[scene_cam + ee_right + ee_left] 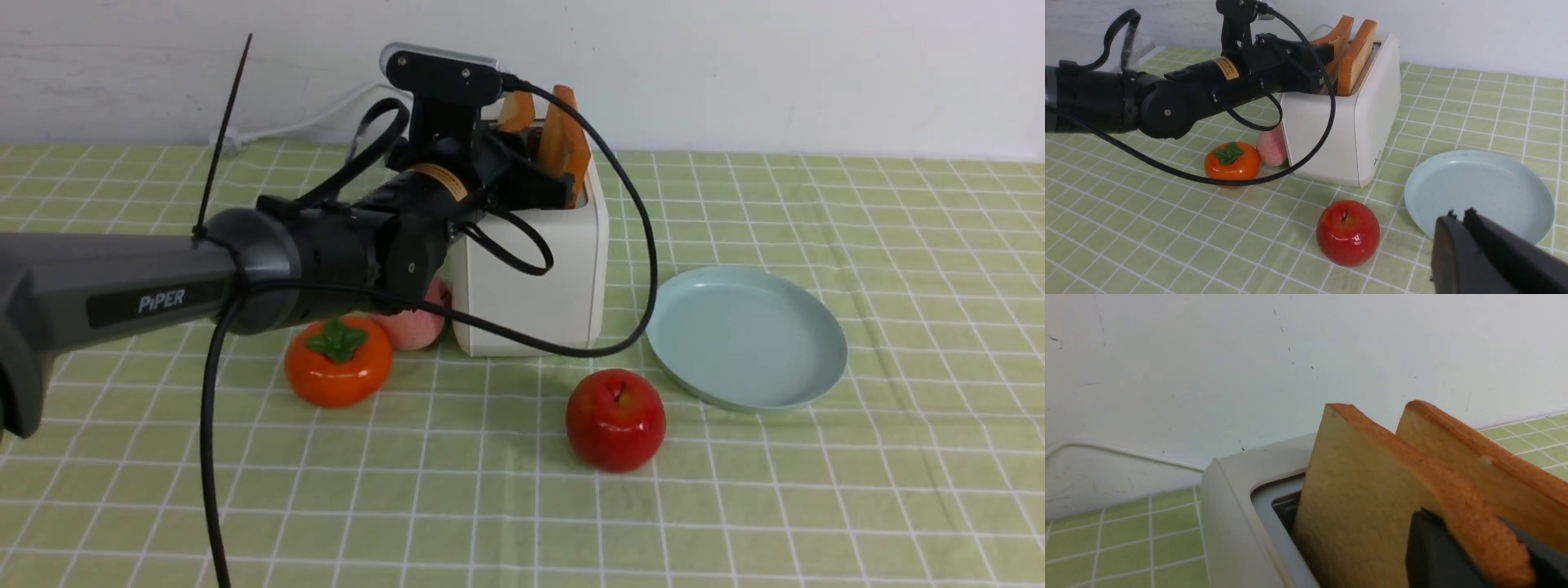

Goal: Take toasted bread from bread machine on green coffee tablecloth place on plate.
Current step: 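Reach for a toast slice standing in the toaster with the left gripper, then place the slice of bread on the plate with the left gripper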

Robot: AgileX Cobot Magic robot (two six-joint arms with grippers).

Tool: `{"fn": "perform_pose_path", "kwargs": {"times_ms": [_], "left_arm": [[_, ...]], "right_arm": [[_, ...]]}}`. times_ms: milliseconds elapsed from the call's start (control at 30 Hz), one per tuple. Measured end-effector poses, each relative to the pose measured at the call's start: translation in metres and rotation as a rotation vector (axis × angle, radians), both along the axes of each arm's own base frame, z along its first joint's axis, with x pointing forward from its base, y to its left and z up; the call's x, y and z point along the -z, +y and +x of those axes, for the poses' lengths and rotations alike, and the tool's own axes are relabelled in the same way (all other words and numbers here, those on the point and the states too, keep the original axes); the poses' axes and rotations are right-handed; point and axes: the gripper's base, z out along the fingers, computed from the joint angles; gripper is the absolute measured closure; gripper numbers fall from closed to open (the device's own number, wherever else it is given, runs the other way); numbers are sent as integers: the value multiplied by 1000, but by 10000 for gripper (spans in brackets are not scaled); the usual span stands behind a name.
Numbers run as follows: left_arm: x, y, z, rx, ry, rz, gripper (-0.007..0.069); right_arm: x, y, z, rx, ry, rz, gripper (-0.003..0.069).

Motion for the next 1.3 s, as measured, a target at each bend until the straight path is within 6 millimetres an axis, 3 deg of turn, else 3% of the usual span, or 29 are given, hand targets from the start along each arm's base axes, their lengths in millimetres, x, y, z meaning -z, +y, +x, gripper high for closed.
{"fn": "perform_pose_path", "kwargs": {"times_ms": [233,400,500,667,800,900,1000,1033,1100,1200,1300], "left_arm": [[-17,3,-5,-4,-10,-20,529],[-64,12,-21,-10,-110,-66,529],[-112,24,-42,-14,-220,-113,529],[-170,42,-81,2,-295,-166,529],[-187,40,-111,86,-143,-217,529],[-184,25,-128,163,-28,-221,529],[-163,-19,-148,303,122,-162,529],[-161,-21,-149,310,130,-157,529],[-140,-51,-153,375,188,-103,529],[-113,-81,-149,417,279,-61,529],[-98,-97,-137,420,351,-52,529]], "right_arm": [[0,0,0,0,0,0,620],[0,0,0,0,0,0,617],[0,0,0,1,-4,2,620],[-1,0,0,3,-8,4,664],[-1,0,0,2,-6,3,673],[-1,0,0,-1,0,0,673],[-4,0,-5,-22,36,-21,673],[-3,0,-6,-26,44,-25,673],[-8,-1,-13,-45,65,-40,671],[-12,-4,-26,-71,99,-74,669],[-12,-7,-34,-80,117,-99,668]]}}
